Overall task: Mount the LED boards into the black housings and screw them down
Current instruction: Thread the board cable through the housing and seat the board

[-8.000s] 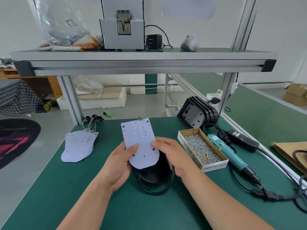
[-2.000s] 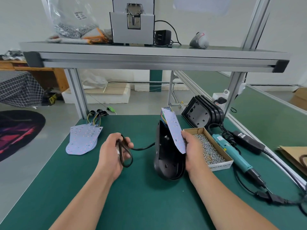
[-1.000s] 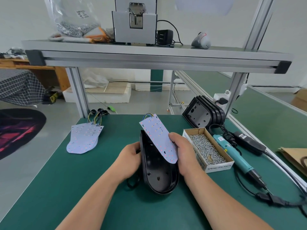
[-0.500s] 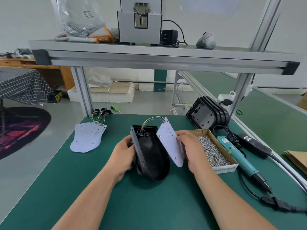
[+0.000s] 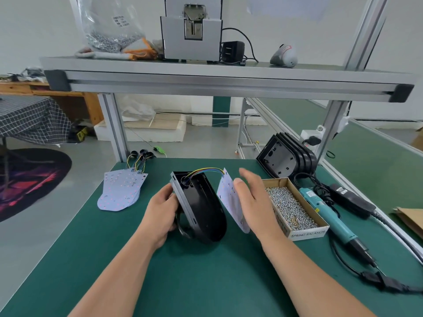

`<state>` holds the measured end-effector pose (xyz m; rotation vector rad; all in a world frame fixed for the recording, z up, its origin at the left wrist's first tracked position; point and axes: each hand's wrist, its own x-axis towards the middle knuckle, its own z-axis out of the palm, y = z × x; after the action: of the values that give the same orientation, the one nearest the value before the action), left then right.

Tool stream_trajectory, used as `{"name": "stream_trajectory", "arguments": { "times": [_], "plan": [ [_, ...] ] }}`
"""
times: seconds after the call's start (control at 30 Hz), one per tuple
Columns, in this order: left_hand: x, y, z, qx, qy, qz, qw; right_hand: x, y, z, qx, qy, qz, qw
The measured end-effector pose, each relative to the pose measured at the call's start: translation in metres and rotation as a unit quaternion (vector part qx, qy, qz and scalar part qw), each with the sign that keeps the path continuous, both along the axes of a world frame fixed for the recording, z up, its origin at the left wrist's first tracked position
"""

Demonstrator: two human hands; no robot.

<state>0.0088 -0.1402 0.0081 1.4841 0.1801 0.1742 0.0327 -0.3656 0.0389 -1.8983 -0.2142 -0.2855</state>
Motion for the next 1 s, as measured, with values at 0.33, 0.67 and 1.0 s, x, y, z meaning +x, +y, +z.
{"name": "stream_trajectory", "arguments": {
  "times": [0.33,0.67,1.0],
  "plan": [
    [-0.005,0.002,0.001,-0.055,-0.023,-0.023,0.998,-0.014,0.045,0.022,-0.245,-0.169,0.108,0.949],
    [-0.004,0.016,0.002,-0.102,-0.027,-0.004,0.994,0.009,0.073,0.045,-0.354,-0.156,0.106,0.916],
    [-0.007,0.021,0.002,-0.095,-0.034,-0.059,0.993,0.009,0.095,0.024,-0.278,-0.176,0.093,0.94]
  ]
}}
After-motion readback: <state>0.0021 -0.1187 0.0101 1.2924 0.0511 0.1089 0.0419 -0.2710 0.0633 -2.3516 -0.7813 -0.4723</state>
